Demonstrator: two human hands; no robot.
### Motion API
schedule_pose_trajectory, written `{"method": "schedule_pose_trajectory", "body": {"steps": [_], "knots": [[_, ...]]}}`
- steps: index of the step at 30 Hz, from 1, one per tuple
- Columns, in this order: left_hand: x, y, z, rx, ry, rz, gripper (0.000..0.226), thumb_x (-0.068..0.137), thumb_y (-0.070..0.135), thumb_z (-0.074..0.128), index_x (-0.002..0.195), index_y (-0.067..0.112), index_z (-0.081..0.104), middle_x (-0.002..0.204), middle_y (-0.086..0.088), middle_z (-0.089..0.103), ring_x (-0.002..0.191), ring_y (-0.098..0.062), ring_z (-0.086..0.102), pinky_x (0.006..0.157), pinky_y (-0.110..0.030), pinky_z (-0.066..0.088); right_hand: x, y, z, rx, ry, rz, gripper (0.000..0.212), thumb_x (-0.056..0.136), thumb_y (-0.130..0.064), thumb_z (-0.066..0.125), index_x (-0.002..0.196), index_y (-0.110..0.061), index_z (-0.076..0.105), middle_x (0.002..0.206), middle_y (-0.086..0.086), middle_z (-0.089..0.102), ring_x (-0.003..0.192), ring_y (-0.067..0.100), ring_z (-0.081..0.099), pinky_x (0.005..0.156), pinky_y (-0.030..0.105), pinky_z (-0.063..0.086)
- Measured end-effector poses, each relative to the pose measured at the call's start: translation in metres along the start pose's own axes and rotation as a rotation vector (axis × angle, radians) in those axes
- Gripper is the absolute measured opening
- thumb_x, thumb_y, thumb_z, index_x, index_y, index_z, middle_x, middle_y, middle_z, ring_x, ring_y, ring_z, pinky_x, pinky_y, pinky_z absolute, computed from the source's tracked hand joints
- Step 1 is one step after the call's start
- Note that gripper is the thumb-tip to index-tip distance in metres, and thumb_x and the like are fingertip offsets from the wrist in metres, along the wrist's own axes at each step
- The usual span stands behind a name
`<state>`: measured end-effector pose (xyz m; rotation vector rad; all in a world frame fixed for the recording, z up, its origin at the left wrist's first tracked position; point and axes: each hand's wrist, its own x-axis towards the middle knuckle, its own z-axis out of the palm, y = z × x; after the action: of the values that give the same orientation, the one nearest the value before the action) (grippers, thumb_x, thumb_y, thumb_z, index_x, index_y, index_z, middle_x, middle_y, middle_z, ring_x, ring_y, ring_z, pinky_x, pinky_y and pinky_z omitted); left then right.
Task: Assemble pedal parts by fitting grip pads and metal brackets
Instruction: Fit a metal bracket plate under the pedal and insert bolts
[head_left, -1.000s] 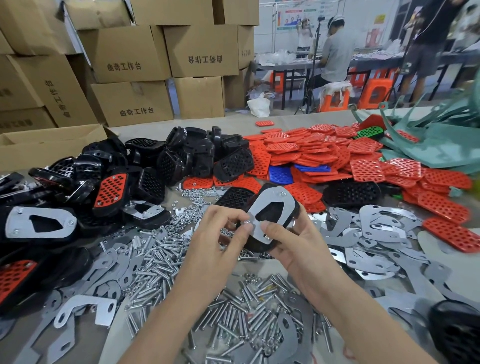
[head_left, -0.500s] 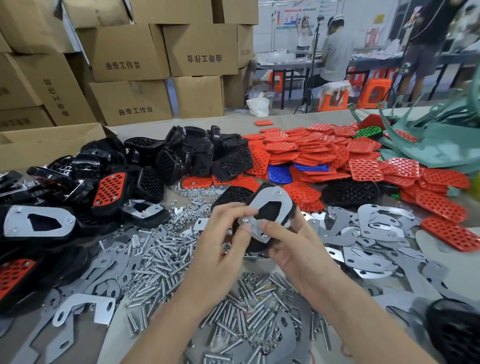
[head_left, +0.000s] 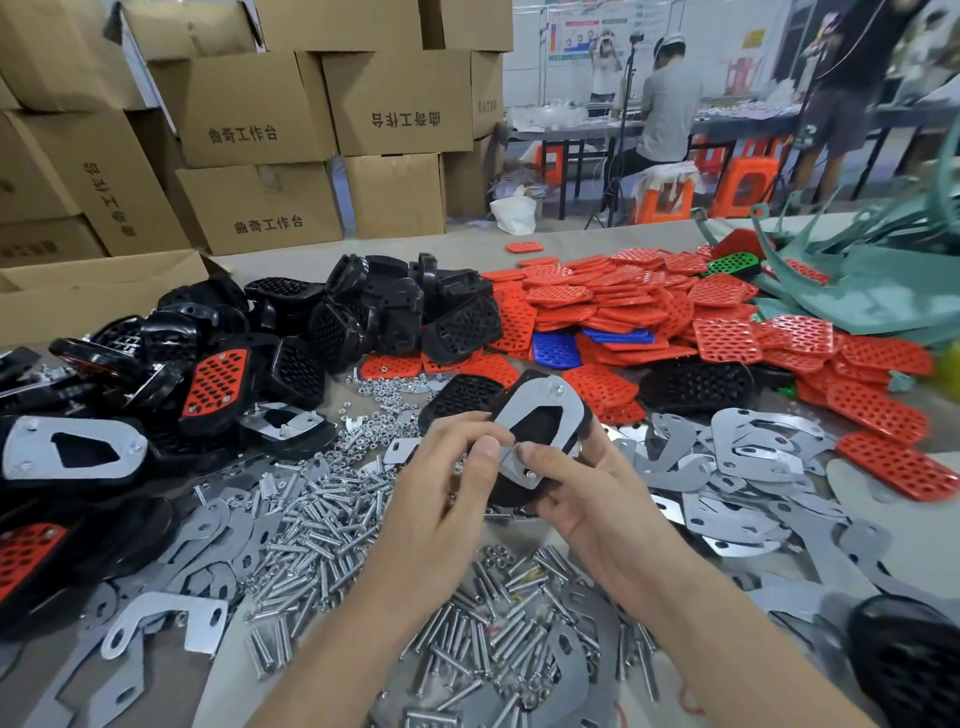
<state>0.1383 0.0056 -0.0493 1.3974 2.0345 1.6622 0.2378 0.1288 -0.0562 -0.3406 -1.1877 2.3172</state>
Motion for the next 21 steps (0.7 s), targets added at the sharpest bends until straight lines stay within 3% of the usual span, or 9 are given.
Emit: {"method": "schedule_pose_trajectory", "body": {"steps": [2,5,7,12,14,17,19,21], "knots": [[0.0,-0.0009,0.0004,0.009,-0.011,0.008,0.026,0.104,0.045,0.042,0.114,0.037,0.065,0.122,0.023,0.058,0.125,0.003,0.052,0.095,-0.008,0.038,0.0,0.0014,-0.0002,-0.006,-0.002,0.006,0.05,0.093,0.006,0.062,0.14,-0.008,0.054,0.114,0.015,0.073,0.098,0.024,0.073,0.086,0.038,0.062],[-0.0031,-0.0005,-0.0009,-0.129,-0.023,-0.051,0.031,0.099,0.059,0.043,0.122,0.041,0.054,0.115,0.017,0.066,0.106,-0.002,0.065,0.085,-0.014,0.049,0.0022,-0.0005,0.0004,0.013,0.005,-0.005,0.057,0.084,0.0,0.069,0.139,-0.008,0.055,0.123,0.02,0.072,0.1,0.026,0.074,0.085,0.039,0.062],[-0.0028,-0.0005,-0.0009,-0.089,-0.018,-0.051,0.031,0.098,0.062,0.041,0.119,0.043,0.054,0.102,0.009,0.066,0.09,-0.011,0.066,0.079,-0.016,0.05,0.0027,-0.0001,-0.0008,0.029,0.001,-0.009,0.06,0.081,-0.001,0.071,0.139,-0.008,0.056,0.12,0.019,0.073,0.1,0.026,0.074,0.087,0.04,0.062],[-0.0021,-0.001,0.0007,-0.016,-0.033,-0.012,0.029,0.101,0.056,0.038,0.118,0.042,0.058,0.119,0.019,0.062,0.115,-0.004,0.06,0.092,-0.019,0.046,0.0028,0.0039,-0.0017,0.019,-0.007,0.0,0.055,0.086,0.001,0.068,0.139,-0.007,0.055,0.111,0.013,0.074,0.095,0.024,0.074,0.079,0.035,0.061],[-0.0037,0.0002,-0.0002,-0.089,-0.026,-0.038,0.027,0.1,0.057,0.04,0.121,0.045,0.051,0.116,0.022,0.064,0.103,-0.001,0.065,0.081,-0.011,0.047,0.0034,0.0025,-0.0013,0.028,-0.005,0.0,0.058,0.082,-0.002,0.072,0.137,-0.009,0.056,0.115,0.015,0.075,0.097,0.025,0.075,0.08,0.036,0.062],[-0.0033,0.0007,0.0,-0.065,-0.014,-0.041,0.028,0.1,0.058,0.039,0.114,0.039,0.054,0.098,0.01,0.066,0.082,-0.011,0.065,0.07,-0.019,0.05,0.0029,0.0022,-0.0036,0.018,-0.008,-0.002,0.059,0.081,-0.002,0.073,0.137,-0.01,0.057,0.116,0.016,0.075,0.099,0.026,0.075,0.081,0.037,0.061],[-0.002,-0.0002,0.0003,-0.04,-0.015,-0.029,0.03,0.102,0.055,0.037,0.111,0.037,0.059,0.096,0.011,0.066,0.088,-0.009,0.064,0.077,-0.019,0.05,0.0027,0.0037,-0.0052,0.007,-0.009,-0.003,0.055,0.083,-0.001,0.072,0.135,-0.012,0.059,0.114,0.014,0.075,0.099,0.025,0.075,0.081,0.035,0.061],[-0.0022,-0.0012,0.0007,0.008,-0.024,-0.011,0.031,0.102,0.054,0.036,0.111,0.039,0.061,0.107,0.015,0.065,0.106,-0.009,0.062,0.089,-0.029,0.049,0.0023,0.0041,-0.0048,0.005,-0.019,-0.003,0.05,0.086,0.0,0.07,0.134,-0.012,0.06,0.112,0.013,0.074,0.098,0.025,0.074,0.08,0.034,0.06]]}}
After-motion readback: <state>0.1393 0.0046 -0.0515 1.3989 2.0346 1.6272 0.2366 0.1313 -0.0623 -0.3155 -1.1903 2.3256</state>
